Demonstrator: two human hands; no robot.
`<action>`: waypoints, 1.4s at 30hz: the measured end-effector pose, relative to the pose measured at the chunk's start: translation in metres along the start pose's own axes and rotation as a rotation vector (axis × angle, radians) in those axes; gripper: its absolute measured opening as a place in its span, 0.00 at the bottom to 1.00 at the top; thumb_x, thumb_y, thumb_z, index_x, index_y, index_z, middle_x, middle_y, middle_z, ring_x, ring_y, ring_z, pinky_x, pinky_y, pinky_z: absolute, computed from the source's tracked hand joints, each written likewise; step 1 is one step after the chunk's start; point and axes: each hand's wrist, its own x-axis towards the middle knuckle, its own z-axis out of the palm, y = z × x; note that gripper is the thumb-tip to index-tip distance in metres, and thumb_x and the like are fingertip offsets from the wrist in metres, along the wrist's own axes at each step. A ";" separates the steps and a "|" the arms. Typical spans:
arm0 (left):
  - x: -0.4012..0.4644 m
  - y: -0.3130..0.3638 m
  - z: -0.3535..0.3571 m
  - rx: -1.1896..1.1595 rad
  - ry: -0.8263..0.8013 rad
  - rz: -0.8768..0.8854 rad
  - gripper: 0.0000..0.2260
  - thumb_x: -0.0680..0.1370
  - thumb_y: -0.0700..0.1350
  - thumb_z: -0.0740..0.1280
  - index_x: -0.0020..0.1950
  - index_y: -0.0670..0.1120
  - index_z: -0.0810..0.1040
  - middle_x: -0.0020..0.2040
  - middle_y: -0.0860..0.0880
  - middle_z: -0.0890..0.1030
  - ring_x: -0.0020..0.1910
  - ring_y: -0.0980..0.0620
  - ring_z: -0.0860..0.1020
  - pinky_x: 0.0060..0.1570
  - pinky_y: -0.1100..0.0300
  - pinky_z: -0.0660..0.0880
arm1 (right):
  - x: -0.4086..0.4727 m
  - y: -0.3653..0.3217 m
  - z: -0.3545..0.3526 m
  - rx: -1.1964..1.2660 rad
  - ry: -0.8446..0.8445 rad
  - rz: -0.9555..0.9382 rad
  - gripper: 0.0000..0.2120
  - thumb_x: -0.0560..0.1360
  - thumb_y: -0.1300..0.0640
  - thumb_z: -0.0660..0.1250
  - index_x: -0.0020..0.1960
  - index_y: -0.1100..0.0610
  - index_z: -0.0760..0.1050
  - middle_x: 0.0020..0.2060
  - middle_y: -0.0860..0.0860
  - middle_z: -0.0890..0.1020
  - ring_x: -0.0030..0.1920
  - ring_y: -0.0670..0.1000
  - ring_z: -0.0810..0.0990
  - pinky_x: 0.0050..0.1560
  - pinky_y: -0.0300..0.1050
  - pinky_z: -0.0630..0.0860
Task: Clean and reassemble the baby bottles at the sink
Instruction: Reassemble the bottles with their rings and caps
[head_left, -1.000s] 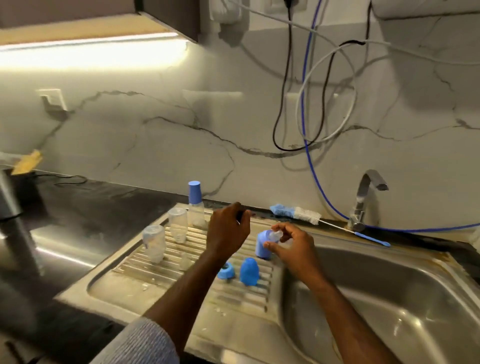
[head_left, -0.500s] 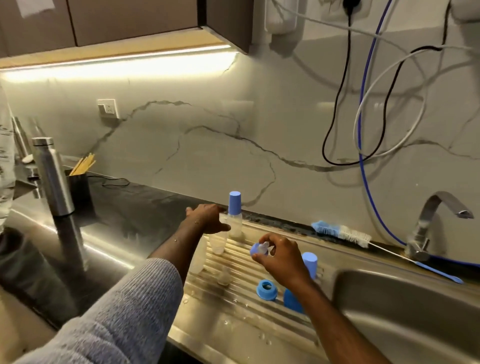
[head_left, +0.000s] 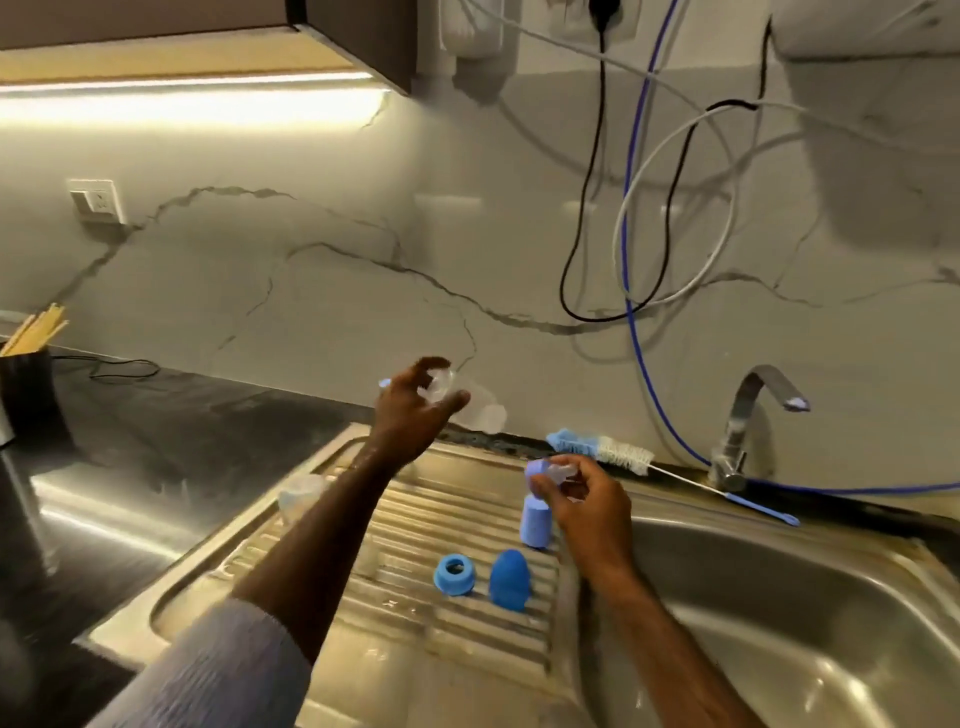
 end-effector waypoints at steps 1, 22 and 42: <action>-0.012 0.010 0.018 -0.241 -0.037 -0.067 0.17 0.76 0.44 0.75 0.65 0.48 0.78 0.57 0.40 0.81 0.50 0.42 0.82 0.46 0.52 0.81 | 0.000 0.005 -0.012 0.063 0.074 0.033 0.10 0.72 0.54 0.77 0.52 0.50 0.81 0.46 0.45 0.85 0.46 0.44 0.84 0.43 0.32 0.77; -0.131 0.031 0.222 -0.556 -0.441 -0.156 0.20 0.70 0.55 0.79 0.60 0.61 0.77 0.53 0.64 0.81 0.51 0.58 0.83 0.40 0.58 0.82 | 0.002 0.057 -0.151 0.695 0.193 0.237 0.23 0.67 0.56 0.75 0.61 0.58 0.79 0.54 0.59 0.85 0.52 0.57 0.86 0.43 0.46 0.82; -0.139 0.029 0.222 -0.356 -0.478 0.136 0.27 0.71 0.48 0.80 0.66 0.56 0.73 0.58 0.65 0.78 0.59 0.65 0.77 0.51 0.68 0.78 | -0.002 0.055 -0.141 0.652 0.208 0.318 0.30 0.62 0.52 0.78 0.60 0.56 0.73 0.48 0.57 0.80 0.44 0.53 0.83 0.42 0.51 0.81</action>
